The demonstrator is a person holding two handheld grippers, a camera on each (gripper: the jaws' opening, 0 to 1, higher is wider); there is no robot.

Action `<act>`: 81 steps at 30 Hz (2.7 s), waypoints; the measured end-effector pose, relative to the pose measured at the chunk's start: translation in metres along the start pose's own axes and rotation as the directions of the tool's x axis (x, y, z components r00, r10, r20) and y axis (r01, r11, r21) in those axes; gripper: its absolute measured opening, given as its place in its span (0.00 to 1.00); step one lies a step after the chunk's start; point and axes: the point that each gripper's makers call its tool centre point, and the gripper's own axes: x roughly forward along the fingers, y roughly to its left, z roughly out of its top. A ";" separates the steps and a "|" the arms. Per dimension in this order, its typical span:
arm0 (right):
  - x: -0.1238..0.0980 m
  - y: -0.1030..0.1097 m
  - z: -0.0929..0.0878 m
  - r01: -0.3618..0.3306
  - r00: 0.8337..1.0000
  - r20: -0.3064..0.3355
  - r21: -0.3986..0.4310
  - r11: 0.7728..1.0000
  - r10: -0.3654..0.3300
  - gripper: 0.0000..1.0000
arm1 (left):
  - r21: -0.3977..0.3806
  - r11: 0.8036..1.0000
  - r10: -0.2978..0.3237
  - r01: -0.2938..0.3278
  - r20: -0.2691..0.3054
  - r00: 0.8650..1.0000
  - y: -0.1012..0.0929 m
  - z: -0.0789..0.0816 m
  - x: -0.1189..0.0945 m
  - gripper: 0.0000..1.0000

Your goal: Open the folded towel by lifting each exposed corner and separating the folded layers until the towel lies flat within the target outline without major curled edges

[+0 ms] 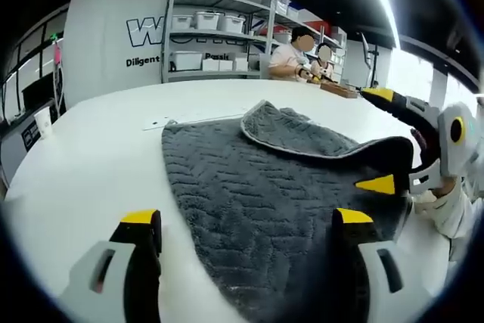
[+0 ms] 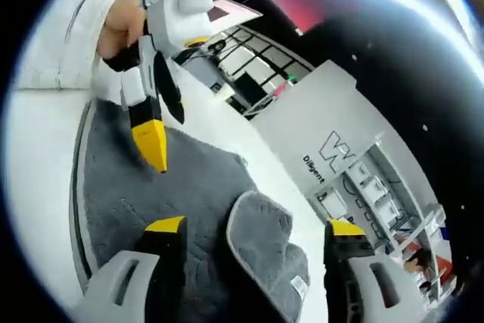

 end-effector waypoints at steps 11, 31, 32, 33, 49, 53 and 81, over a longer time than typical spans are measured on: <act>-0.020 -0.039 -0.008 -0.104 0.991 0.125 0.469 0.877 0.051 0.99 | -0.017 0.999 -0.027 0.028 0.043 0.999 -0.008 0.010 -0.002 0.93; -0.049 -0.120 -0.137 0.209 0.978 -0.146 0.707 0.676 -0.150 0.86 | 0.008 0.990 -0.142 0.142 0.088 0.986 -0.053 0.024 0.009 0.90; -0.048 -0.119 -0.143 0.217 0.976 -0.161 0.711 0.668 -0.146 0.85 | 0.011 0.989 -0.150 0.150 0.090 0.985 -0.056 0.025 0.010 0.90; -0.047 -0.118 -0.149 0.225 0.974 -0.175 0.716 0.661 -0.142 0.85 | 0.014 0.987 -0.158 0.157 0.091 0.983 -0.059 0.025 0.011 0.90; -0.035 -0.086 -0.179 0.187 0.971 -0.238 0.763 0.618 0.000 0.34 | 0.033 0.984 -0.176 0.174 0.060 0.983 -0.068 0.019 0.015 0.88; -0.032 -0.079 -0.180 0.160 0.974 -0.224 0.777 0.609 0.031 0.25 | 0.034 0.985 -0.173 0.172 0.057 0.983 -0.067 0.019 0.014 0.88; -0.030 -0.061 -0.193 0.142 0.948 -0.300 0.694 0.706 0.105 0.00 | 0.055 0.982 -0.180 0.178 0.044 0.983 -0.070 0.018 0.012 0.96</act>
